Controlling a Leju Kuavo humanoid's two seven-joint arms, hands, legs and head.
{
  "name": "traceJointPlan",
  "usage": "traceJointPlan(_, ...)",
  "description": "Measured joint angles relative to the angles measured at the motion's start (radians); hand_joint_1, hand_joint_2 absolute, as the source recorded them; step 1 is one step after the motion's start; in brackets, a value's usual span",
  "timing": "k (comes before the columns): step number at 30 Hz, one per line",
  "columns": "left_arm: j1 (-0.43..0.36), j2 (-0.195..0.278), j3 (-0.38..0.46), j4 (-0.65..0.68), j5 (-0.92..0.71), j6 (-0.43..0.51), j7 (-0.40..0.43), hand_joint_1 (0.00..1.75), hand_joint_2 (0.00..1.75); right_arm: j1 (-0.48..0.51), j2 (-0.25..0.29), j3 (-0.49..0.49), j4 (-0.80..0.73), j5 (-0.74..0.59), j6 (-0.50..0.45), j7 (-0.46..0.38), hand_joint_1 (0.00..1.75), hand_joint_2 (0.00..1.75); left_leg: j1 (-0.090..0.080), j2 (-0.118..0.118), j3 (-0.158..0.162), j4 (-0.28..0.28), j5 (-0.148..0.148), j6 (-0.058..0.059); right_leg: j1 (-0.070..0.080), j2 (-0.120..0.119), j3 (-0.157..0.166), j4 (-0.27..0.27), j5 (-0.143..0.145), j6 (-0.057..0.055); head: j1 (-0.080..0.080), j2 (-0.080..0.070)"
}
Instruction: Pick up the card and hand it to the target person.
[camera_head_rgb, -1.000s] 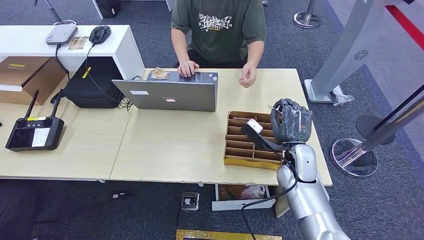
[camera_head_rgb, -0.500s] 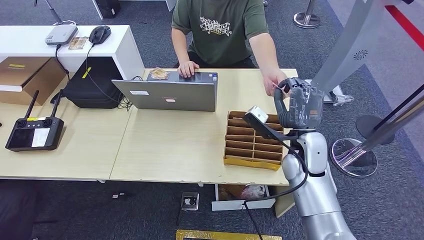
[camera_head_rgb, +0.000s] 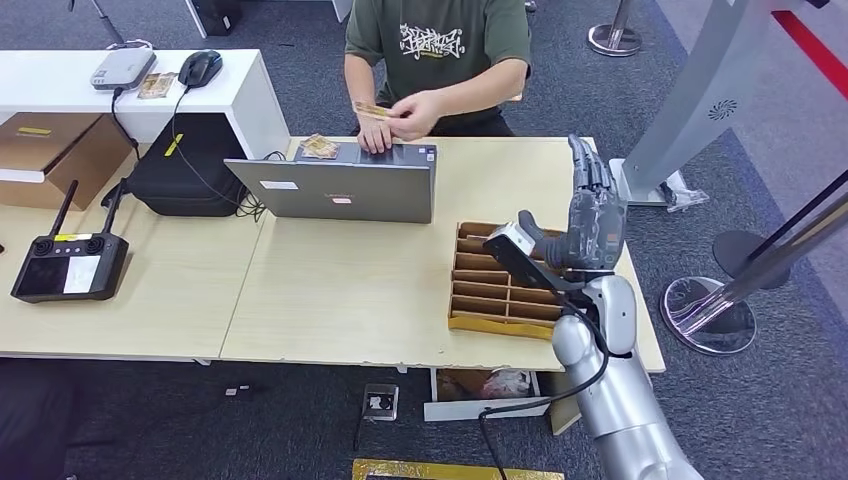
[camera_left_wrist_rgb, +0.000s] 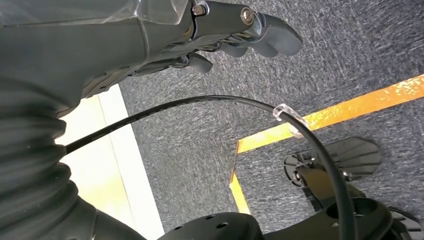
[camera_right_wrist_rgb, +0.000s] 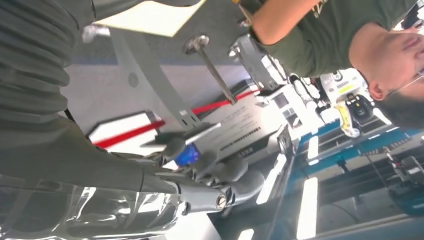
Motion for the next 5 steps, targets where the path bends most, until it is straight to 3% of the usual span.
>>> traceJointPlan(5, 0.001, 0.000, 0.001, 0.000, -0.002, 0.000, 0.000, 0.00, 1.75, 0.063, 0.000, 0.000, -0.015, -0.158, 0.022, -0.065, 0.00, 1.75, 0.000, 0.000, 0.000, 0.000, 0.000, 0.000, 0.000, 0.000, 0.000, 0.000, 0.000, 0.000, 0.000, 0.000)
